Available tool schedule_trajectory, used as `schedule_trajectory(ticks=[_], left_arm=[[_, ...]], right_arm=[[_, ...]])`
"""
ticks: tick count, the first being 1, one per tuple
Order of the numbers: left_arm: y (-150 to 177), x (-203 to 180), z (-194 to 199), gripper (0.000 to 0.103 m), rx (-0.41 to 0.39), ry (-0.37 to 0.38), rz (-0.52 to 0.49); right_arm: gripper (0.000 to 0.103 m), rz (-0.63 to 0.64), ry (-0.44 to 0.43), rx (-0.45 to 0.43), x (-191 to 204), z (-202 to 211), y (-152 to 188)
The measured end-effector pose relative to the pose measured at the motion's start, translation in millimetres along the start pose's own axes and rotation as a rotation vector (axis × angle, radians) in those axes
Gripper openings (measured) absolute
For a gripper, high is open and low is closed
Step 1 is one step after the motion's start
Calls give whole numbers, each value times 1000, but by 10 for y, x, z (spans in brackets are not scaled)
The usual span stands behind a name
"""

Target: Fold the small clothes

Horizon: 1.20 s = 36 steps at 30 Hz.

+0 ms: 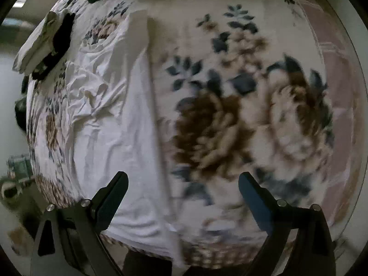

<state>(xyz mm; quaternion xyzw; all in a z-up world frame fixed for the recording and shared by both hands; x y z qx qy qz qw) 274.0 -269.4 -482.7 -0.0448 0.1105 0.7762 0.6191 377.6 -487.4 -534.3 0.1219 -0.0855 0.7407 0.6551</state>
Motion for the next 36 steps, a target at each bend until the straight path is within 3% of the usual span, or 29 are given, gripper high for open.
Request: schedule_trajectory(ticks=[3, 6, 9, 11, 12, 13, 14, 15, 19, 21, 23, 25, 26, 30, 36], left_arm=[[416, -182, -294, 98, 61, -9, 55], [667, -315, -587, 98, 80, -22, 110], [797, -395, -828, 97, 83, -48, 122], [805, -423, -869, 92, 35, -45, 124], [788, -431, -864, 78, 9, -42, 124], [773, -431, -852, 49, -8, -38, 126], [745, -415, -823, 33, -32, -41, 133], [716, -386, -791, 4, -48, -49, 142], [590, -233, -552, 2, -121, -22, 218], [550, -161, -421, 2, -151, -13, 243], [536, -109, -342, 2, -164, 6, 271], [538, -34, -260, 1, -166, 27, 311], [556, 31, -215, 1, -173, 41, 327], [610, 178, 100, 1, -218, 63, 365], [539, 644, 548, 1, -276, 100, 462]], right_arm=[[92, 71, -7, -22, -257, 75, -114], [79, 107, -62, -31, -383, -14, -299], [79, 100, -165, -52, -367, -232, -627], [79, 105, -226, -90, -304, -391, -978], [79, 111, -253, -107, -256, -474, -1180], [79, 112, -267, -113, -220, -533, -1330], [79, 117, -283, -118, -166, -622, -1520], [79, 117, -291, -119, -123, -692, -1664], [79, 114, -316, -115, 55, -1021, -2280], [71, 101, -368, -112, 143, -1146, -2489], [36, 82, -406, -103, 222, -1256, -2639], [12, 81, -405, -112, 308, -1259, -2690], [8, 78, -381, -117, 330, -1232, -2704], [4, 117, -335, -140, 486, -1010, -2720], [4, 202, -200, -128, 919, -549, -2786]])
Point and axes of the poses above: each gripper's, at about its wrist camera, not at the fingertips, and z roughly against the way its jaws point, x to its left, y to its underside, the point moved 8 cm from there along -z, roughly the way its jaws point, and after that the axes turned 14 degrees about z, right-handed, at the moved point
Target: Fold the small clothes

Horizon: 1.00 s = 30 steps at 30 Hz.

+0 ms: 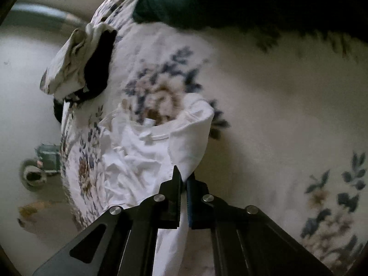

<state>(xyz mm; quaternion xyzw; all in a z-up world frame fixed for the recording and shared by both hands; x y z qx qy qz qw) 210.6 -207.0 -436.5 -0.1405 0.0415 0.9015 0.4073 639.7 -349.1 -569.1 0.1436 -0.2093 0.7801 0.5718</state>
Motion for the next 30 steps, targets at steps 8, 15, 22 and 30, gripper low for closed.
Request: schedule_trajectory(ticks=[8, 15, 22, 30], left_arm=[[-680, 722, 223, 1, -23, 71, 157], [-1077, 1514, 117, 1, 0, 113, 272], [-1292, 2039, -178, 1, 86, 121, 297], [-1380, 2595, -88, 3, 133, 149, 367]], right_arm=[[4, 130, 141, 67, 1206, -447, -471], [4, 219, 268, 129, 1985, -1292, -764], [4, 227, 406, 183, 2143, -1885, -824], [37, 132, 341, 190, 2071, -1734, -686]])
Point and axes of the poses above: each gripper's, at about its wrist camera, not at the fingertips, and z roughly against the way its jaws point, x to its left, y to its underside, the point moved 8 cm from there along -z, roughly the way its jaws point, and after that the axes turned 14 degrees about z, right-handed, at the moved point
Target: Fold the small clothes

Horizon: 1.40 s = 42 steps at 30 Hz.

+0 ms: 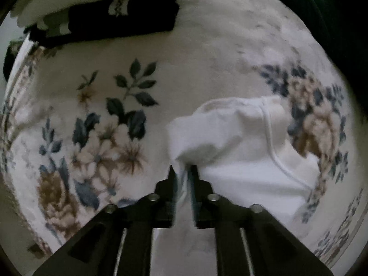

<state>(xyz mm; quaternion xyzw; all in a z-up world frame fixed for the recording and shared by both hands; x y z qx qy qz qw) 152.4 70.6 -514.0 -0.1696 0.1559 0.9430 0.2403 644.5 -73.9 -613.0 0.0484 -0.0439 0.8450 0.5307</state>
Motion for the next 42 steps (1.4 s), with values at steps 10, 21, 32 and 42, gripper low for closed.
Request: schedule_trajectory(ticks=[10, 21, 32, 42], left_arm=[[276, -425, -83, 38, 145, 40, -160], [570, -399, -325, 38, 158, -139, -251], [726, -370, -456, 38, 221, -179, -410], [572, -435, -321, 2, 251, -95, -547]], right_arm=[[48, 40, -113, 50, 88, 714, 2148], [46, -536, -561, 253, 569, -143, 5020], [9, -521, -549, 254, 1049, -364, 6042], [34, -959, -558, -59, 567, -30, 5986]])
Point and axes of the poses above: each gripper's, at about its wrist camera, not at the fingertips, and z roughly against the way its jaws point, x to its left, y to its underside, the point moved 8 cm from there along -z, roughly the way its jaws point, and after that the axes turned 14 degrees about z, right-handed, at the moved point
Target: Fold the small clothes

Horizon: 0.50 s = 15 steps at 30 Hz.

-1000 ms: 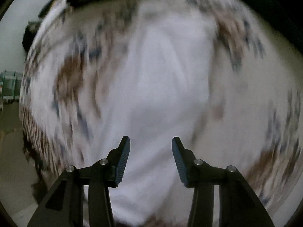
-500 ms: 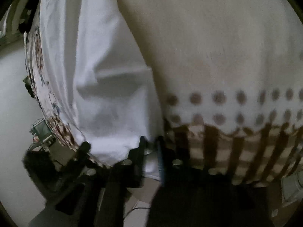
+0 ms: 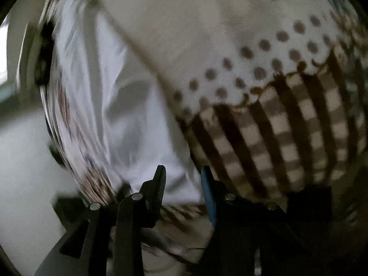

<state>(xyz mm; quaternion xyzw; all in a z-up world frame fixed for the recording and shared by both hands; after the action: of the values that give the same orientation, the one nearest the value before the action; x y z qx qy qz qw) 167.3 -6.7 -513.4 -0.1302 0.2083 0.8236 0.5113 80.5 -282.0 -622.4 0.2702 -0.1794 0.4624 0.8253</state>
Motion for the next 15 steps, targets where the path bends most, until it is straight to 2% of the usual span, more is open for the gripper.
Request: schedule_trajectory(ticks=[2, 3, 4, 8, 12, 15], left_arm=[[-8, -22, 68, 2, -14, 1, -31], [-9, -18, 107, 2, -17, 2, -37], [-19, 0, 152, 2, -24, 5, -31], [-65, 7, 318, 2, -33, 52, 5], [-96, 94, 293, 2, -30, 9, -35], [-106, 169, 210, 2, -25, -27, -55]], right_arm=[[31, -48, -22, -4, -34, -116, -8], [22, -67, -41, -21, -31, -138, 2], [3, -60, -56, -42, 16, -135, 27], [2, 34, 27, -99, 189, 18, 119], [1, 74, 88, -110, 313, 70, 354], [1, 95, 115, -97, 396, -43, 548]])
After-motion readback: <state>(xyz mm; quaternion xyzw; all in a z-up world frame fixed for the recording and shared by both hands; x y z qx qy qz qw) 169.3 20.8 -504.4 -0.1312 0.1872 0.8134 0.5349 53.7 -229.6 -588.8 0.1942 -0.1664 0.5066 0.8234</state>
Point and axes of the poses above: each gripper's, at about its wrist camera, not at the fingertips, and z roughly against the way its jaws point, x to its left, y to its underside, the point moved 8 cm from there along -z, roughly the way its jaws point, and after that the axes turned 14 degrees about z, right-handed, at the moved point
